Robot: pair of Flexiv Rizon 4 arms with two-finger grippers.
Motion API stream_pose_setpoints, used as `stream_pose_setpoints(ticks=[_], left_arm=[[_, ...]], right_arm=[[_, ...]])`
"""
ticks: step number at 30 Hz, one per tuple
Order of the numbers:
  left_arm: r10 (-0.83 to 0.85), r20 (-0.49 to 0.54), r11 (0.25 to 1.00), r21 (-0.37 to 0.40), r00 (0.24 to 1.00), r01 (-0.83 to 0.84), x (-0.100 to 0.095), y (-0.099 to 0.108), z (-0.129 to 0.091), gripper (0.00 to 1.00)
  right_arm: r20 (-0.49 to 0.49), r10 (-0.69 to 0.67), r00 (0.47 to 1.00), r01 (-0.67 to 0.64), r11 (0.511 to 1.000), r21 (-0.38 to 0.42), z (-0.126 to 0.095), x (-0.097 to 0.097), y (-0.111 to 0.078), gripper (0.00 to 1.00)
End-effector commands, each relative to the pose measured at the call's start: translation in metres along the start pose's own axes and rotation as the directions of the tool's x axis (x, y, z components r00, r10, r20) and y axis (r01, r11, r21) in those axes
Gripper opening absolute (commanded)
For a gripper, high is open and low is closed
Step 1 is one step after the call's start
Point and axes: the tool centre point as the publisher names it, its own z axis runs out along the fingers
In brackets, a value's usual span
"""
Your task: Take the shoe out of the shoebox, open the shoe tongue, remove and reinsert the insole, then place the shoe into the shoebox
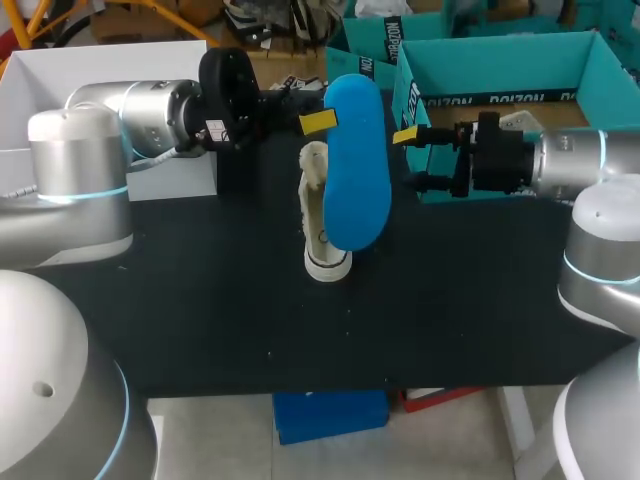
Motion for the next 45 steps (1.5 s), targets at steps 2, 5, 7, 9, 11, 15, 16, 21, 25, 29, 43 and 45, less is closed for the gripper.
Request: stream_pose_setpoints(ticks=[2, 5, 7, 9, 11, 15, 16, 21, 25, 29, 43, 45], left_arm=[[0.001, 0.002, 1.000, -0.002, 1.000, -0.001, 0.001, 0.000, 0.000, 0.00], [0.001, 0.002, 1.000, -0.002, 1.000, -0.001, 0.001, 0.000, 0.000, 0.00], [0.001, 0.002, 1.000, -0.002, 1.000, -0.001, 0.001, 0.000, 0.000, 0.00], [0.001, 0.002, 1.000, -0.002, 1.000, -0.001, 0.001, 0.000, 0.000, 0.00], [0.001, 0.002, 1.000, -0.002, 1.000, -0.001, 0.001, 0.000, 0.000, 0.00], [0.133, 0.006, 0.989, -0.067, 0.991, -0.133, 0.002, 0.000, 0.002, 0.00], [0.215, 0.006, 0.969, -0.122, 0.976, -0.213, 0.004, 0.001, 0.003, 0.00], [0.507, -0.099, 0.785, -0.359, 0.856, -0.506, 0.016, 0.014, 0.004, 0.00], [0.654, -0.184, 0.603, -0.459, 0.734, -0.652, 0.025, 0.027, 0.002, 0.00], [0.707, -0.319, 0.414, -0.536, 0.631, -0.736, 0.033, 0.043, -0.004, 0.00], [0.680, -0.650, 0.010, -0.454, 0.339, -0.891, 0.014, 0.071, -0.032, 0.00], [0.671, -0.639, 0.096, -0.428, 0.376, -0.899, 0.009, 0.071, -0.035, 0.00]], right_arm=[[0.008, 0.010, 1.000, -0.010, 1.000, 0.014, 0.004, 0.000, -0.005, 1.00], [0.006, 0.020, 1.000, -0.020, 0.999, 0.034, 0.008, -0.002, -0.010, 1.00], [-0.011, 0.028, 1.000, -0.027, 0.997, 0.077, 0.012, -0.003, -0.015, 1.00], [-0.086, 0.049, 0.995, -0.036, 0.989, 0.143, 0.018, -0.001, -0.022, 1.00], [-0.086, 0.049, 0.995, -0.036, 0.989, 0.143, 0.018, -0.001, -0.022, 1.00], [-0.086, 0.049, 0.995, -0.036, 0.989, 0.143, 0.018, -0.001, -0.022, 1.00], [-0.086, 0.049, 0.995, -0.036, 0.989, 0.143, 0.018, -0.001, -0.022, 1.00], [-0.086, 0.049, 0.995, -0.036, 0.989, 0.143, 0.018, -0.001, -0.022, 1.00], [-0.086, 0.049, 0.995, -0.036, 0.989, 0.143, 0.018, -0.001, -0.022, 1.00], [-0.086, 0.049, 0.995, -0.036, 0.989, 0.143, 0.018, -0.001, -0.022, 1.00], [-0.086, 0.049, 0.995, -0.036, 0.989, 0.143, 0.018, -0.001, -0.022, 1.00], [-0.086, 0.049, 0.995, -0.036, 0.989, 0.143, 0.018, -0.001, -0.022, 1.00]])
